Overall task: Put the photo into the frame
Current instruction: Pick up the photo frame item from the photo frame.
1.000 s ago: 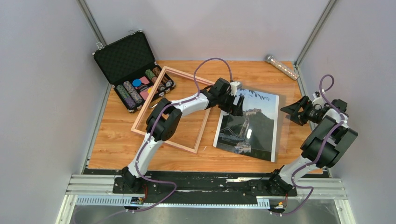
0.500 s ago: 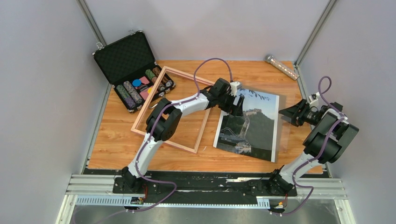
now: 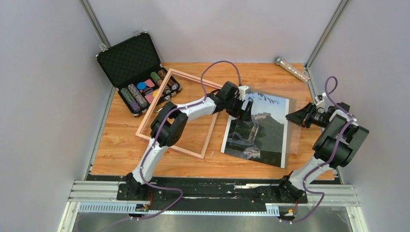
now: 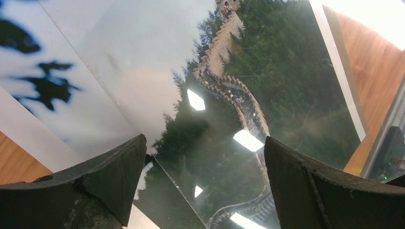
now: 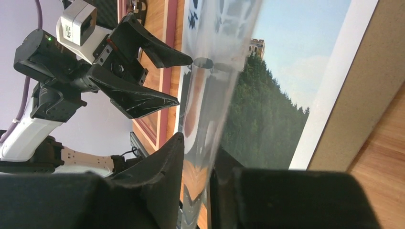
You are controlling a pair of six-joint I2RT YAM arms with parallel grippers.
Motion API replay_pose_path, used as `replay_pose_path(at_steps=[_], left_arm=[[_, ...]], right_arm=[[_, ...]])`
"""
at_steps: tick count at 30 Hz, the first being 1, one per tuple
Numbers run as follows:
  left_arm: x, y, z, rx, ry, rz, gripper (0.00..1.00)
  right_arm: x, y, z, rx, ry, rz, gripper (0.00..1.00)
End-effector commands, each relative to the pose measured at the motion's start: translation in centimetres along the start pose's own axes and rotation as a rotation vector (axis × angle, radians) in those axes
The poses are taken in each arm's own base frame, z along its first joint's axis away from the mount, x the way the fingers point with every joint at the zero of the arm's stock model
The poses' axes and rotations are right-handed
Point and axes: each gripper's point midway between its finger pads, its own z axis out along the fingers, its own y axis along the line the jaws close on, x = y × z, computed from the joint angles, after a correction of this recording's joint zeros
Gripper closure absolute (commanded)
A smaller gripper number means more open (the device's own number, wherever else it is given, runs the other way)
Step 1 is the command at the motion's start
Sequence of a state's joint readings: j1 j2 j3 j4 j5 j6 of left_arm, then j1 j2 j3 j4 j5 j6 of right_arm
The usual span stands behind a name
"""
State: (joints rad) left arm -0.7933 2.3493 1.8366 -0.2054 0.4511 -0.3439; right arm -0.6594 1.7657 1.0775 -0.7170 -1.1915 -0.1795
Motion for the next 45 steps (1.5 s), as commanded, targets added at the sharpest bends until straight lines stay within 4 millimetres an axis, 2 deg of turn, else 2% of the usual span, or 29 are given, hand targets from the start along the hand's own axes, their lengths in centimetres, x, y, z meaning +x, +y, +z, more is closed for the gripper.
replay_pose_path(at_steps=[1, 6, 13, 19, 21, 26, 30, 33, 34, 35, 36, 37, 38, 39, 42, 45], left_arm=[[-0.2, -2.9, -1.7, 0.045, 0.016, 0.031, 0.00], [-1.9, -3.7, -3.3, 0.045, -0.023, 0.066, 0.00], [-5.7, -4.3, -7.3, 0.039, -0.115, 0.090, 0.00], [-8.8, -2.9, -11.6, 0.010, -0.207, 0.092, 0.00], [-9.2, -1.7, -13.0, -0.013, -0.222, 0.091, 0.00], [-9.6, -0.5, -15.9, -0.044, -0.253, 0.091, 0.00], [-9.1, 1.9, -18.5, -0.119, -0.265, 0.063, 0.00], [-8.1, 4.8, -20.9, -0.234, -0.241, 0.037, 0.00], [-8.3, 5.2, -22.0, -0.264, -0.247, 0.053, 0.00], [-7.6, 6.9, -23.1, -0.331, -0.232, 0.030, 0.00], [-7.7, 7.4, -24.3, -0.365, -0.236, 0.046, 0.00], [-6.9, 9.1, -25.6, -0.432, -0.216, 0.020, 0.00], [-6.9, 9.7, -26.9, -0.465, -0.213, 0.037, 0.00], [-6.1, 11.4, -28.5, -0.531, -0.183, 0.028, 0.00], [-4.4, 14.4, -32.7, -0.650, -0.141, -0.002, 0.00], [-3.6, 16.2, -36.1, -0.724, -0.150, -0.003, 0.00]], right_arm=[[-1.8, 2.7, -0.6, -0.058, -0.038, -0.091, 0.83], [-2.4, 3.7, -1.1, -0.051, -0.055, -0.128, 0.99], [-2.5, 5.7, -1.6, -0.099, -0.073, -0.150, 1.00], [-2.2, 8.5, -2.2, -0.197, -0.080, -0.143, 1.00], [-2.1, 9.4, -2.4, -0.229, -0.083, -0.146, 1.00], [-2.0, 11.7, -3.2, -0.295, -0.090, -0.180, 1.00], [-1.9, 13.6, -3.8, -0.336, -0.092, -0.211, 1.00], [-1.8, 14.7, -3.9, -0.364, -0.081, -0.214, 1.00], [-1.7, 15.1, -3.8, -0.371, -0.075, -0.218, 1.00], [-1.6, 15.4, -3.7, -0.376, -0.067, -0.225, 1.00], [-1.4, 15.8, -3.6, -0.380, -0.061, -0.234, 1.00], [-1.3, 16.2, -3.4, -0.385, -0.051, -0.244, 1.00], [-1.1, 16.6, -3.2, -0.388, -0.042, -0.258, 1.00], [-1.0, 17.0, -3.0, -0.394, -0.032, -0.262, 1.00], [-0.5, 18.3, -2.5, -0.416, -0.001, -0.284, 1.00], [0.2, 19.8, -1.8, -0.435, 0.034, -0.323, 1.00]])
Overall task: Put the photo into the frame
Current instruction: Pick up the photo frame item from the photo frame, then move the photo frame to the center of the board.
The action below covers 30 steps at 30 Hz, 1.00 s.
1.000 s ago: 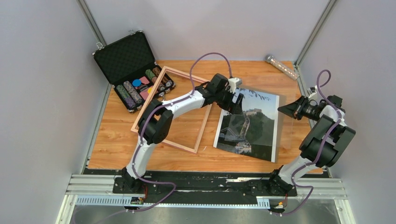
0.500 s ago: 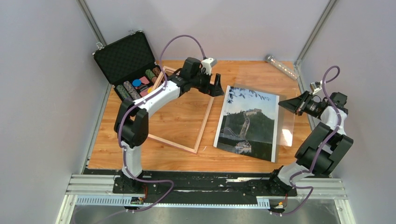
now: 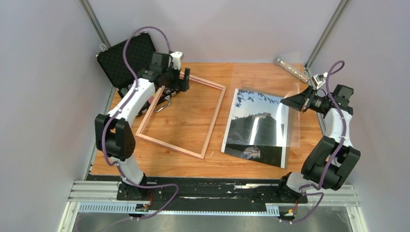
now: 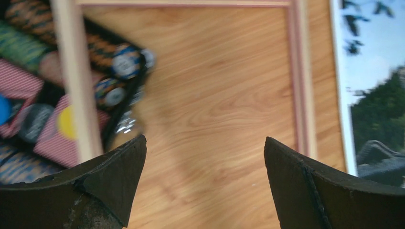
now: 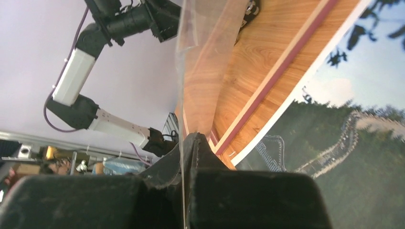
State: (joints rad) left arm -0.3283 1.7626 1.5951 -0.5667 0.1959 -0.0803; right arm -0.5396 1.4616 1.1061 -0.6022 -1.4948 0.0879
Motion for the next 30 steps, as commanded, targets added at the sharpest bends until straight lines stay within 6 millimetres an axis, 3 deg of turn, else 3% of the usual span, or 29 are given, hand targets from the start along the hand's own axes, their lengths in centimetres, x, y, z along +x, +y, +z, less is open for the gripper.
replay_pose_path(at_steps=[1, 5, 10, 14, 23, 30], left_arm=[[0.7, 6.3, -4.4, -0.178, 0.015, 0.050, 0.00], [1.7, 10.5, -5.7, -0.300, 0.044, 0.074, 0.00], [4.0, 14.5, -5.0, -0.384, 0.128, 0.073, 0.01], [5.2, 15.7, -3.5, -0.389, 0.181, 0.073, 0.07], [7.1, 17.1, -0.6, -0.354, 0.272, 0.060, 0.37], [8.5, 17.5, 0.5, -0.335, 0.317, 0.043, 0.48]], right_arm=[[-0.2, 4.3, 1.4, -0.097, 0.055, -0.113, 1.00], [0.1, 5.2, 2.8, -0.102, 0.082, -0.137, 1.00], [0.9, 5.6, 4.5, -0.114, 0.115, -0.148, 1.00], [1.5, 5.4, 5.5, -0.124, 0.136, -0.144, 1.00], [2.4, 4.9, 6.0, -0.131, 0.154, -0.135, 1.00], [2.7, 4.8, 6.0, -0.129, 0.153, -0.133, 1.00]])
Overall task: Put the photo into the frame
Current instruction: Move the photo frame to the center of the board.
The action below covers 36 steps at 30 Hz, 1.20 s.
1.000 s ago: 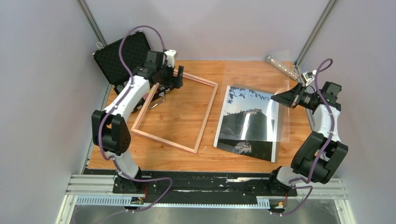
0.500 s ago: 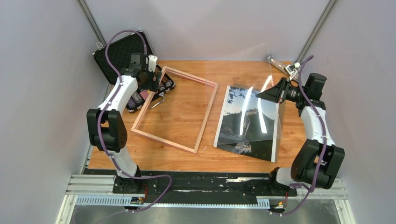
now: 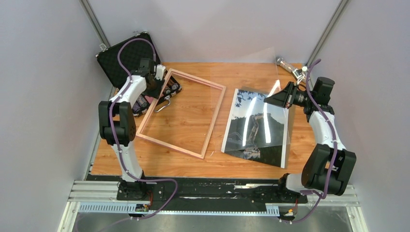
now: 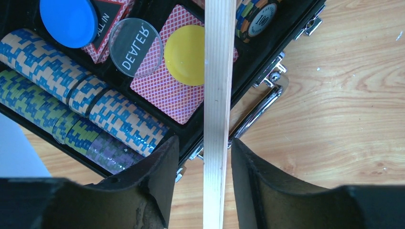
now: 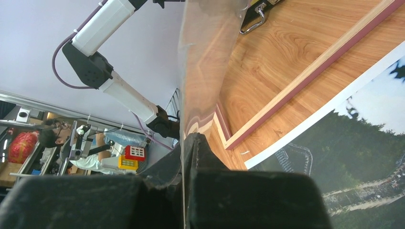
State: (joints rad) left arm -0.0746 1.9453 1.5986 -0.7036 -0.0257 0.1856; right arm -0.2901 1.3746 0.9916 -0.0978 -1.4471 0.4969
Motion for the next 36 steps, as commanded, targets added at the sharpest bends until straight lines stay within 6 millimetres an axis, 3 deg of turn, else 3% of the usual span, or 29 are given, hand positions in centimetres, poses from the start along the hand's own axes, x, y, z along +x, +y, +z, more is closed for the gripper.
replay_pose_path(at_steps=[1, 11, 22, 29, 36], left_arm=[[-0.8, 0.5, 0.0, 0.010, -0.014, 0.004, 0.49], [0.2, -0.5, 1.5, 0.058, 0.006, -0.035, 0.54], [2.1, -2.5, 2.0, 0.114, 0.020, -0.160, 0.82], [4.0, -4.8, 1.9, 0.200, 0.044, -0.240, 1.00], [5.0, -7.0, 1.1, 0.287, 0.036, -0.299, 1.00]], right_arm=[[-0.2, 1.0, 0.0, -0.019, 0.005, -0.056, 1.00], [-0.1, 1.0, 0.1, -0.015, 0.003, -0.059, 1.00], [-0.2, 0.4, 0.1, -0.005, -0.002, -0.052, 1.00], [-0.5, -0.3, 0.2, 0.009, -0.006, -0.046, 1.00], [-0.8, -0.9, 0.3, 0.019, -0.008, -0.042, 1.00]])
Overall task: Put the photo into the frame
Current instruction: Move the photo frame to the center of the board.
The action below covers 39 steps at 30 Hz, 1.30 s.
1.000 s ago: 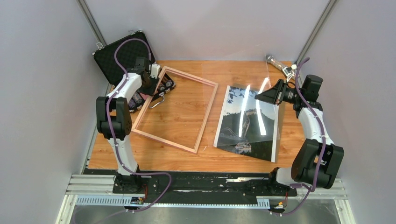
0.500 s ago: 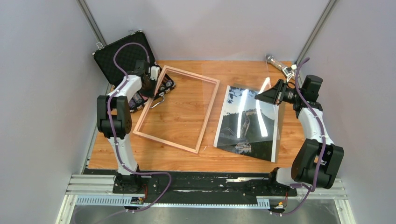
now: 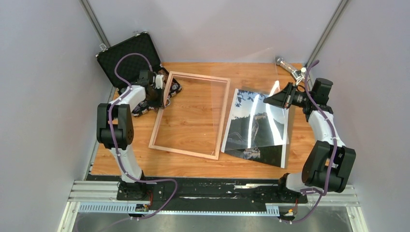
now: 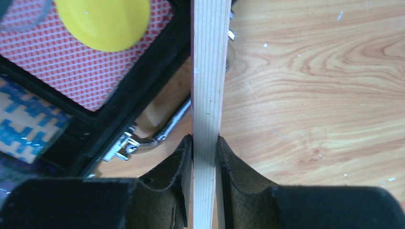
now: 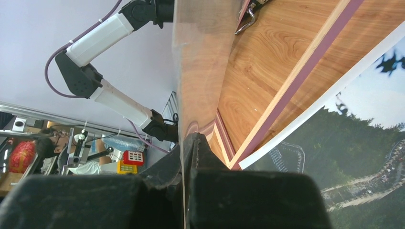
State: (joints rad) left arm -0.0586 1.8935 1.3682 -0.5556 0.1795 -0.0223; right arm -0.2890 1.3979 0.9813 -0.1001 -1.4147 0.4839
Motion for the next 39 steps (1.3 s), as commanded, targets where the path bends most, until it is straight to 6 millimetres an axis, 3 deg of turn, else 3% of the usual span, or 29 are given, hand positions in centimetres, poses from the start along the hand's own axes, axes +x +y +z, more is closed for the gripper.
replay_pose_path(at_steps=[1, 7, 14, 22, 28, 33, 39], left_arm=[[1.7, -2.2, -0.5, 0.088, 0.026, -0.075, 1.00], [3.4, -3.9, -0.2, 0.087, 0.024, -0.059, 1.00], [3.8, -6.5, -0.5, 0.098, -0.008, -0.049, 1.00], [4.9, -8.0, -0.2, 0.117, 0.004, -0.085, 1.00], [4.3, -7.8, -1.8, 0.091, -0.052, -0.092, 1.00], [2.9, -7.2, -5.0, 0.061, -0.144, -0.051, 1.00], [3.5, -6.1, -6.1, 0.021, -0.156, -0.051, 1.00]], right_arm=[[-0.9, 0.4, 0.1, -0.010, 0.002, -0.062, 1.00], [-1.0, 0.2, 0.1, -0.007, 0.003, -0.059, 1.00], [-1.0, -0.1, 0.2, -0.003, 0.004, -0.056, 1.00], [-0.9, -0.7, 0.2, 0.002, 0.006, -0.050, 1.00], [-0.9, -1.1, 0.3, 0.005, 0.007, -0.045, 1.00], [-0.9, -1.5, 0.3, 0.006, 0.009, -0.041, 1.00], [-0.9, -1.7, 0.3, 0.012, 0.008, -0.042, 1.00]])
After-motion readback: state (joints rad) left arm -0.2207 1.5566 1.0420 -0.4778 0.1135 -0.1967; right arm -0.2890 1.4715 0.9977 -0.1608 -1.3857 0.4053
